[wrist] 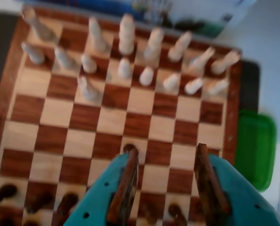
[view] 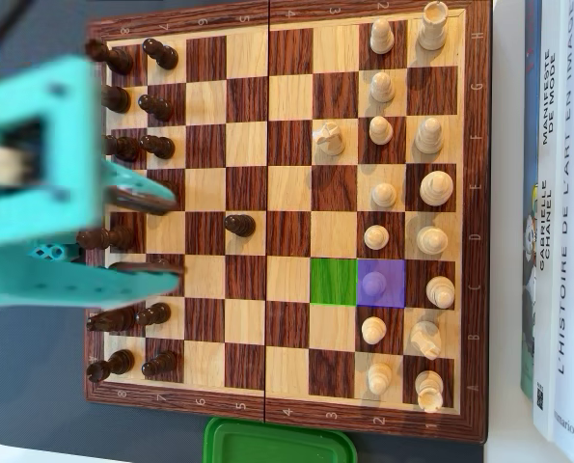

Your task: Play chess

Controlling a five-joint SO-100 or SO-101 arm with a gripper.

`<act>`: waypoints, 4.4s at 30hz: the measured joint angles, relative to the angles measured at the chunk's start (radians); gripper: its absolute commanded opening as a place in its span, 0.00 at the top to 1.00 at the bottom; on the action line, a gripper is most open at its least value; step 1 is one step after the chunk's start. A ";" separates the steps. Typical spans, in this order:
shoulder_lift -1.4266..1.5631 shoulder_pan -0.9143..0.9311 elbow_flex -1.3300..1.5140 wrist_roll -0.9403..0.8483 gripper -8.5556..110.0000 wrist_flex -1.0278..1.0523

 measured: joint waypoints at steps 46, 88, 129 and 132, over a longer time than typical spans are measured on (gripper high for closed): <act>-1.178 0.052 -0.861 0.003 0.78 0.158; -1.247 0.087 -0.923 0.003 0.78 0.158; -1.351 0.106 -1.012 0.003 0.83 0.158; -1.351 0.106 -1.014 0.003 0.83 0.158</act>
